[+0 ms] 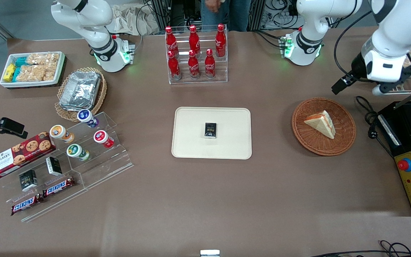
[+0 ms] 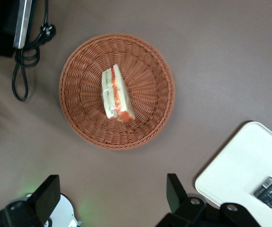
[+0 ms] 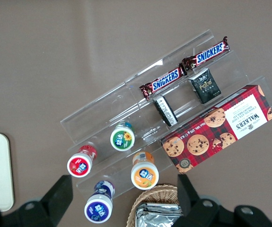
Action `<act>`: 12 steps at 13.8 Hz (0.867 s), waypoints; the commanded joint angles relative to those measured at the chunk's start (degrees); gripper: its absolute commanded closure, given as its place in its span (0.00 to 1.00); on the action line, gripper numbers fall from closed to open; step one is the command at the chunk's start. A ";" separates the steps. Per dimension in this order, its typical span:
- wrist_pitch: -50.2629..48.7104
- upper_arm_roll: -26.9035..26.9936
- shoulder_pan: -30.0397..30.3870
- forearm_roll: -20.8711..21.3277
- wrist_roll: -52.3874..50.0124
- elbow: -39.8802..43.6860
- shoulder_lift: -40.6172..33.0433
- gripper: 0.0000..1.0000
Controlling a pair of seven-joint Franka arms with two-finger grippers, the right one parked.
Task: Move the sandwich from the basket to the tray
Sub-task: 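Move the left gripper down over the sandwich in the wicker basket, then close the left gripper on the wrapped sandwich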
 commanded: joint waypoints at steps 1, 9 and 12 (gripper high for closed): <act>1.96 0.82 -0.03 0.89 -2.96 -3.41 -2.72 0.00; 21.26 1.17 -0.03 5.53 -12.52 -15.17 8.69 0.00; 34.96 1.96 -0.03 8.36 -16.15 -22.65 13.62 0.00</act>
